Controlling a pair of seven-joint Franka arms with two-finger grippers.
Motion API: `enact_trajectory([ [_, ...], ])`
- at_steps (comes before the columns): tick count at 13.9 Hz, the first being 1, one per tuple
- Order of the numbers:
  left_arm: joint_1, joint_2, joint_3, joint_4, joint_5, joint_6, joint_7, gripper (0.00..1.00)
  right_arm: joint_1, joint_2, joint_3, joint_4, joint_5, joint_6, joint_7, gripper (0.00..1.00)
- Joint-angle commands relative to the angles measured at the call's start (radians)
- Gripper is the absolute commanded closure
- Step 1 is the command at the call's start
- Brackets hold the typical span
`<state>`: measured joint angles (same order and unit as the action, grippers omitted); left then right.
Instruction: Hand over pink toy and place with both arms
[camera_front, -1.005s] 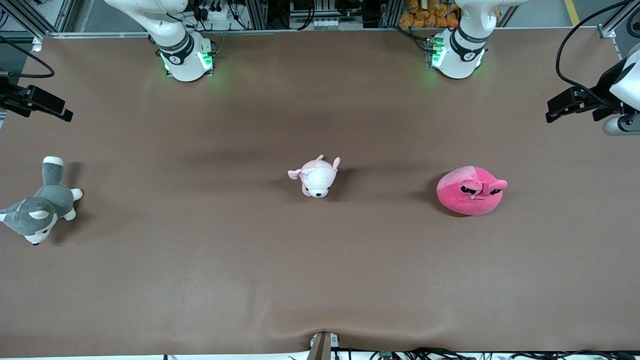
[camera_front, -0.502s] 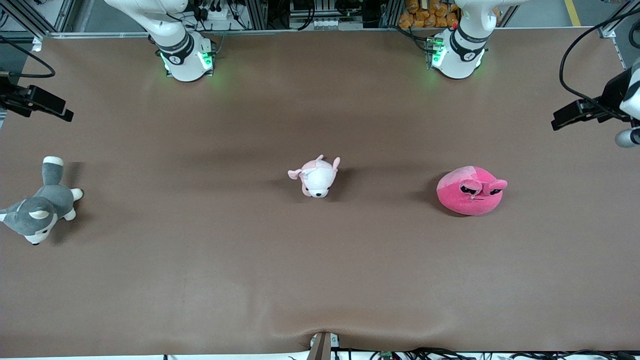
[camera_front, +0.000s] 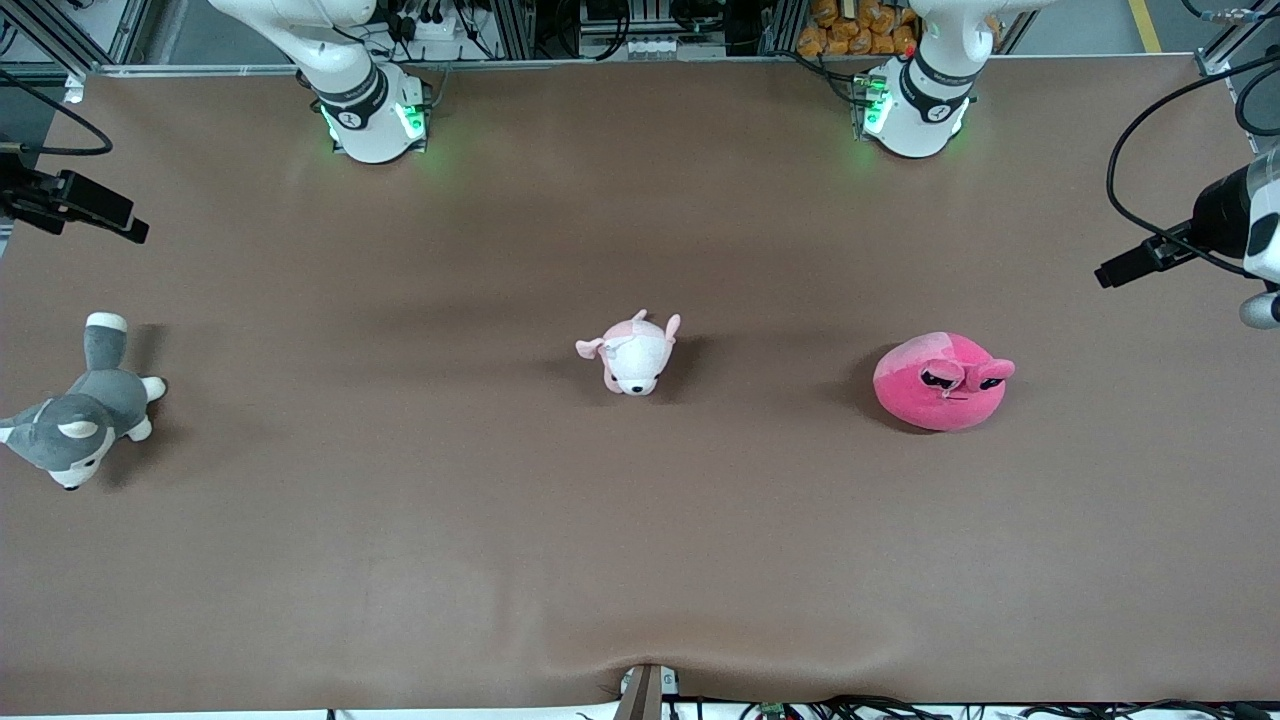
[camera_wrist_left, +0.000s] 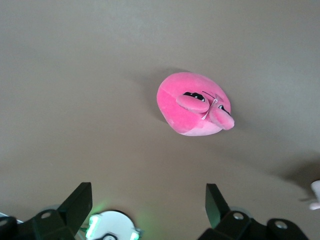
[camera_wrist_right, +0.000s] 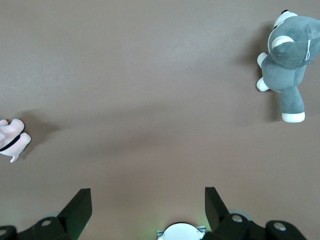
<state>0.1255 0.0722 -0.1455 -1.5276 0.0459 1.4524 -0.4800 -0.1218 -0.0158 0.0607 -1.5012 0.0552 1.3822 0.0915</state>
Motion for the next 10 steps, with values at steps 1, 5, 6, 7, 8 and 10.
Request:
enact_trajectory([
  [1, 0.048, 0.012, -0.006, -0.005, -0.067, 0.02, -0.127, 0.0, -0.004, 0.002, 0.007, 0.018, 0.002, -0.014, 0.005, 0.0],
  [5, 0.063, 0.012, -0.006, -0.081, -0.13, 0.101, -0.352, 0.0, -0.004, 0.004, 0.008, 0.018, 0.002, -0.012, 0.005, 0.0],
  [6, 0.062, 0.012, -0.008, -0.103, -0.141, 0.129, -0.411, 0.0, -0.004, 0.004, 0.007, 0.018, 0.002, -0.011, 0.005, 0.0],
  [7, 0.06, 0.012, -0.012, -0.126, -0.143, 0.149, -0.474, 0.0, -0.004, 0.004, 0.007, 0.018, 0.002, -0.011, 0.005, 0.0],
  [8, 0.06, 0.012, -0.014, -0.153, -0.146, 0.17, -0.524, 0.0, -0.004, 0.004, 0.007, 0.018, 0.002, -0.011, 0.005, 0.0],
  [10, 0.062, 0.012, -0.014, -0.221, -0.146, 0.213, -0.578, 0.0, -0.004, 0.01, 0.008, 0.018, 0.002, -0.011, 0.005, 0.0],
])
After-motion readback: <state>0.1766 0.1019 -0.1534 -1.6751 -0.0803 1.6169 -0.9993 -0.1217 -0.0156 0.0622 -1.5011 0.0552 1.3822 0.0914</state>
